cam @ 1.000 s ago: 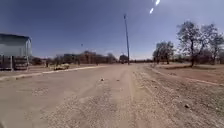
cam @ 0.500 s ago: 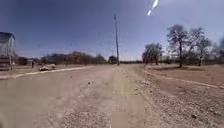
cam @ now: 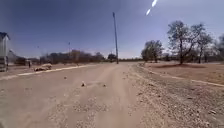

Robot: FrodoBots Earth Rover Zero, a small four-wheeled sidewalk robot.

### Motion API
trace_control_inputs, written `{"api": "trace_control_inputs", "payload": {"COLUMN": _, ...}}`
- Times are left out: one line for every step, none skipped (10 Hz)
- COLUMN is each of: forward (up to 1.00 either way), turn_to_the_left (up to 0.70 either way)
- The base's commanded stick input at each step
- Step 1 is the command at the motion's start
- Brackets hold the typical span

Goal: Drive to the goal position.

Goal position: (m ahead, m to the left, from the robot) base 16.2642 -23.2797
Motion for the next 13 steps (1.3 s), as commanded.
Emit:
{"api": "trace_control_inputs", "payload": {"forward": 1.00, "turn_to_the_left": 0.00}}
{"api": "trace_control_inputs", "payload": {"forward": 1.00, "turn_to_the_left": 0.00}}
{"api": "trace_control_inputs", "payload": {"forward": 1.00, "turn_to_the_left": 0.00}}
{"api": "trace_control_inputs", "payload": {"forward": 1.00, "turn_to_the_left": 0.00}}
{"api": "trace_control_inputs", "payload": {"forward": 1.00, "turn_to_the_left": 0.00}}
{"api": "trace_control_inputs", "payload": {"forward": 1.00, "turn_to_the_left": 0.00}}
{"api": "trace_control_inputs", "payload": {"forward": 1.00, "turn_to_the_left": 0.00}}
{"api": "trace_control_inputs", "payload": {"forward": 1.00, "turn_to_the_left": 0.00}}
{"api": "trace_control_inputs", "payload": {"forward": 1.00, "turn_to_the_left": 0.00}}
{"api": "trace_control_inputs", "payload": {"forward": 1.00, "turn_to_the_left": 0.00}}
{"api": "trace_control_inputs", "payload": {"forward": 1.00, "turn_to_the_left": 0.00}}
{"api": "trace_control_inputs", "payload": {"forward": 1.00, "turn_to_the_left": 0.00}}
{"api": "trace_control_inputs", "payload": {"forward": 1.00, "turn_to_the_left": 0.00}}
